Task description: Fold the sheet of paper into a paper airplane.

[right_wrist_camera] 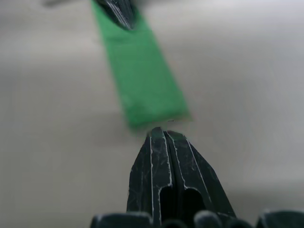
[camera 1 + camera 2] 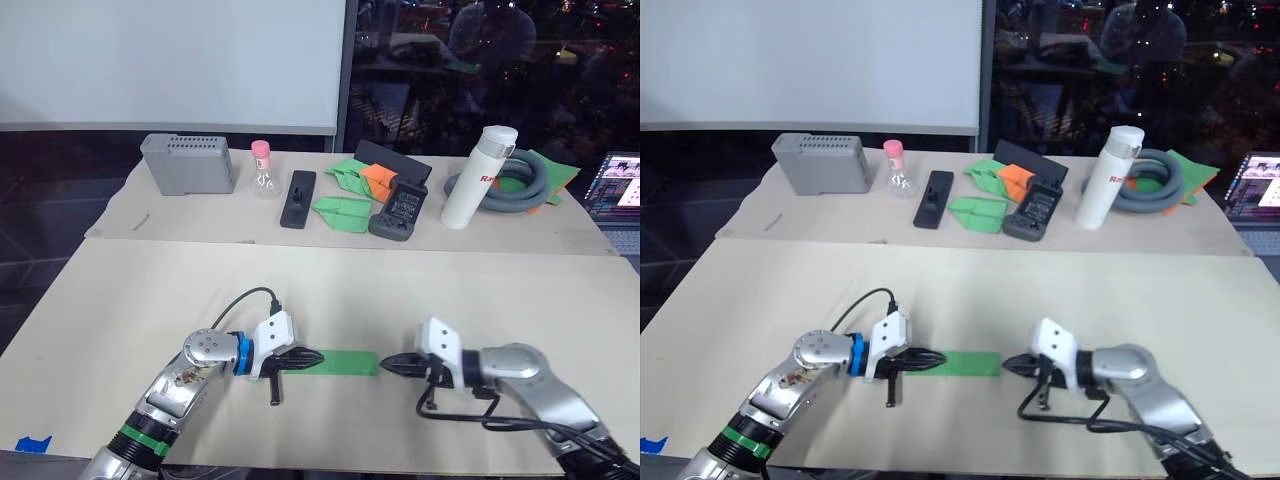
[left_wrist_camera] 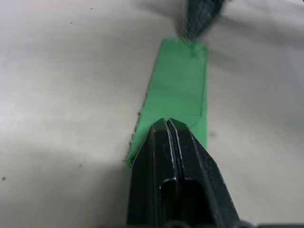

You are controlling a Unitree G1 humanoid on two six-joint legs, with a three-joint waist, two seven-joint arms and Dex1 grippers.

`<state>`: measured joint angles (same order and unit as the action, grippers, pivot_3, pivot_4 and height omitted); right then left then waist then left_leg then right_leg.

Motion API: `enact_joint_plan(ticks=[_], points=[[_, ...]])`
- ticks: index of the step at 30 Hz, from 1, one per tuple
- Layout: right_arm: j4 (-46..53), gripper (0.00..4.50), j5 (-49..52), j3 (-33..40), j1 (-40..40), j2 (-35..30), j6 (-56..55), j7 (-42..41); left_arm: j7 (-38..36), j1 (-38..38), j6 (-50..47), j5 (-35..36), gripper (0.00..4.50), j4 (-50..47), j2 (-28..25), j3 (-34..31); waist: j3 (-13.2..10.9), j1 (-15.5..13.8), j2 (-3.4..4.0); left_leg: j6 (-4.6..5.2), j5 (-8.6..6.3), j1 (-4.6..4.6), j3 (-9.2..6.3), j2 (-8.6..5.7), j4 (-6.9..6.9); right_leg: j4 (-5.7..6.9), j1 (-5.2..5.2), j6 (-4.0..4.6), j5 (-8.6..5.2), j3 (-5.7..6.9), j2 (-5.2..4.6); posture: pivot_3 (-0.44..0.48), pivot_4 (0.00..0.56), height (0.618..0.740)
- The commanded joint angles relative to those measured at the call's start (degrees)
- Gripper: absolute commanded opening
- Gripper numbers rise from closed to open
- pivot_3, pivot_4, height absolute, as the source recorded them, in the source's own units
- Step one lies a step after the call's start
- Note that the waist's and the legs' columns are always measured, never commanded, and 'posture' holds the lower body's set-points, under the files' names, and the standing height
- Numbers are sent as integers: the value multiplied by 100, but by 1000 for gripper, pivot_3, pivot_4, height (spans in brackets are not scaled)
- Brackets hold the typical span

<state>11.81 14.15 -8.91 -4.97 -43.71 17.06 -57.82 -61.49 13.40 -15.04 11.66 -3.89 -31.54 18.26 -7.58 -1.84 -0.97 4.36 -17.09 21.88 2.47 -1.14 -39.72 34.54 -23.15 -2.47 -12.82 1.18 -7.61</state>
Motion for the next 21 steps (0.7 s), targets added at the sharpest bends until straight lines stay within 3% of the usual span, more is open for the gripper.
enact_joint_plan(ticks=[1, 5, 10, 15, 21], points=[[325, 16, 427, 379, -160, -105, 367, -135, 56, -135, -335, 43, 0, 247, 39, 7, -1, 2, 2, -1, 0, 4, 0, 2, 1, 0, -2, 0, 0, 0, 1, 0, 150, 740], [1073, 16, 1224, 687, -561, -476, 1308, -477, 53, -96, -831, 556, 0, -233, -79, -450, -21, 10, 23, -5, 5, 43, 0, 4, -6, 13, -21, -1, 1, -6, 1, 0, 150, 740], [1626, 16, 1603, 484, -1046, -717, 1951, -626, -75, -153, -1619, 1227, 0, -1112, -621, -1047, -44, 88, -2, -17, 11, 69, -3, 13, -3, 36, -66, -1, 1, -3, 8, 0, 150, 740], [1743, 16, 1087, -237, -1345, -677, 1945, -550, -114, -459, -2202, 1632, 0, -1764, -1353, -1575, -48, 120, 2, -60, 38, 117, -3, 5, -6, 43, -111, -2, 2, 6, 12, 0, 150, 740], [1529, 16, 441, -976, -1587, -234, 1677, -305, 200, -900, -2467, 1886, 0, -2177, -1559, -2095, -54, 115, 1, -53, 36, 121, -2, -11, -20, 43, -106, -3, 2, 47, 22, 0, 150, 740]])
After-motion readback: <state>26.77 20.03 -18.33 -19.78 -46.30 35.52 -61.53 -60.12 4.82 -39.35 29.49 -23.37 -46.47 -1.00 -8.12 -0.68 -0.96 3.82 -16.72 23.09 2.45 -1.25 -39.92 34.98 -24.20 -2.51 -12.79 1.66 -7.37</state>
